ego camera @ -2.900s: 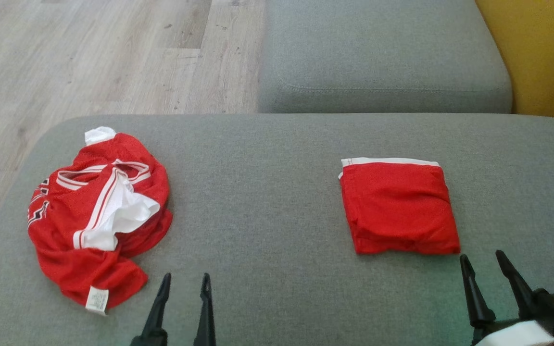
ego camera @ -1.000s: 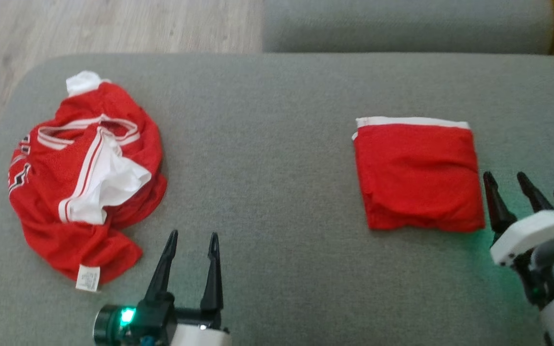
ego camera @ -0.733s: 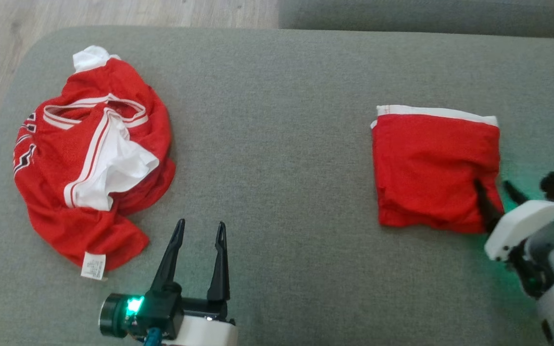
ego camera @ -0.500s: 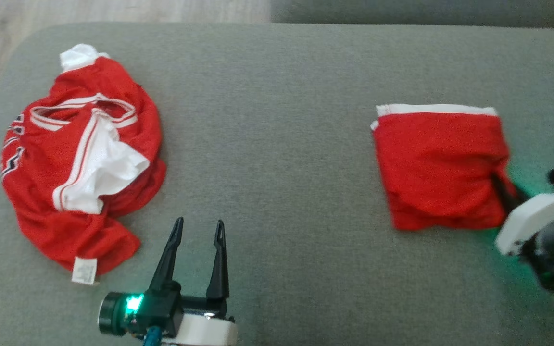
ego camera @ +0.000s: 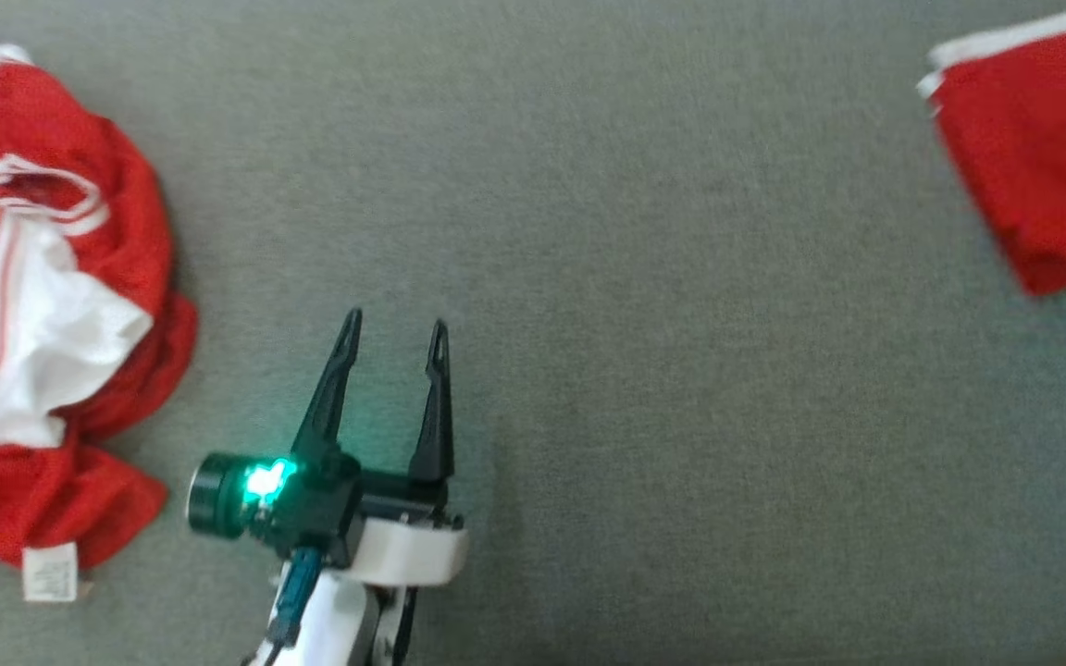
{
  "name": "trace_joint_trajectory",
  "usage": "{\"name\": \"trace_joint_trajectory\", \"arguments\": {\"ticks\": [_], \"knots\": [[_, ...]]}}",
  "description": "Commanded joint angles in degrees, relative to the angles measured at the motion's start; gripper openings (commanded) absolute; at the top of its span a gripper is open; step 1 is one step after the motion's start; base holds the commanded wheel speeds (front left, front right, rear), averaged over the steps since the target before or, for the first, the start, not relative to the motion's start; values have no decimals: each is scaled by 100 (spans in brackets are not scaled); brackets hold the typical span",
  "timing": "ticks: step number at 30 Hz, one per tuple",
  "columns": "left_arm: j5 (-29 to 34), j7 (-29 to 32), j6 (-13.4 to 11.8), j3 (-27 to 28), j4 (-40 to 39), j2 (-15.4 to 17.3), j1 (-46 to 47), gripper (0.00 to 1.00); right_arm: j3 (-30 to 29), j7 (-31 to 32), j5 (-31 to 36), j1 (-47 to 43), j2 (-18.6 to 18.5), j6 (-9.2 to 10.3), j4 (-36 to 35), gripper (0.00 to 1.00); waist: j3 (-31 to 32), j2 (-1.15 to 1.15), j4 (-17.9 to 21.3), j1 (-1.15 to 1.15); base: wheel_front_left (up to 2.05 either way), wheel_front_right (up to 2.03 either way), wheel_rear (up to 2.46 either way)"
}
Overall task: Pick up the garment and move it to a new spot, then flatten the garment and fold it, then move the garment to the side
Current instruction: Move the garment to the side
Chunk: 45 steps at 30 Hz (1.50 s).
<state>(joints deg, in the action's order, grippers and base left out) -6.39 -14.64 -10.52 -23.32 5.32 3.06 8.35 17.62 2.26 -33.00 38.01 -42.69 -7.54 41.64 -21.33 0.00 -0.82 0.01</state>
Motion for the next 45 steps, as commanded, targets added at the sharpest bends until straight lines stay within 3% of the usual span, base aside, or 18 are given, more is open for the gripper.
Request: {"name": "trace_joint_trajectory", "arguments": {"ticks": [1, 5, 6, 7, 8, 12, 17, 25, 32, 33, 36, 45], "knots": [[62, -36, 15, 107, -173, -18, 141, 100, -17, -60, 53, 18, -293, 5, -86, 0, -309, 0, 214, -1, 0, 0, 0], [89, -36, 22, 56, -142, -18, 387, 100, -125, -160, 172, 216, -525, 5, 116, 0, -529, 0, 290, -1, 0, 0, 0], [84, -36, 27, 41, -121, -18, 435, 100, -167, -207, 232, 262, -539, 5, 202, 32, -549, 0, 293, -1, 0, 0, 0], [74, -36, 31, 27, -96, -18, 475, 100, -183, -255, 309, 295, -531, 5, 276, 75, -553, 0, 292, -1, 0, 0, 0], [62, -36, 37, 11, -67, -18, 509, 100, -233, -330, 403, 334, -515, 5, 379, 100, -537, 0, 284, -1, 0, 0, 0], [-40, -36, 17, -54, 1, -18, 556, 100, -384, -854, 1024, 421, -264, 5, 702, 100, -299, 0, 206, -1, 0, 0, 0], [-212, -36, -90, -59, 66, -18, 345, 100, -514, -1385, 1549, 234, 504, 5, 863, 100, 275, 0, 68, -1, 0, 0, 0], [-500, -36, -307, 189, 106, -18, -273, 100, -234, -1701, 1526, -873, 1786, 5, 235, 100, 1345, 0, -326, -1, 0, 0, 0], [-1041, -36, -128, 539, -24, -18, -903, 100, -559, -1723, 1785, -2291, 2507, 5, -1334, 100, 2131, 0, -597, -1, 0, 0, 0], [-1098, -36, -38, 635, -106, -18, -1046, 100, -703, -1724, 1847, -2684, 2741, 5, -1835, 100, 2253, 0, -648, -1, 0, 0, 0], [-1237, -36, 199, 727, -207, -18, -1199, 100, -1022, -1724, 1940, -3226, 3012, 5, -2443, 100, 2418, 0, -715, -1, 0, 0, 0], [-1029, -36, 519, 1005, -220, -18, -1489, 100, -1617, -1725, 2155, -4357, 3550, 5, -2952, 100, 2691, 0, -667, -1, 0, 0, 0]]}}
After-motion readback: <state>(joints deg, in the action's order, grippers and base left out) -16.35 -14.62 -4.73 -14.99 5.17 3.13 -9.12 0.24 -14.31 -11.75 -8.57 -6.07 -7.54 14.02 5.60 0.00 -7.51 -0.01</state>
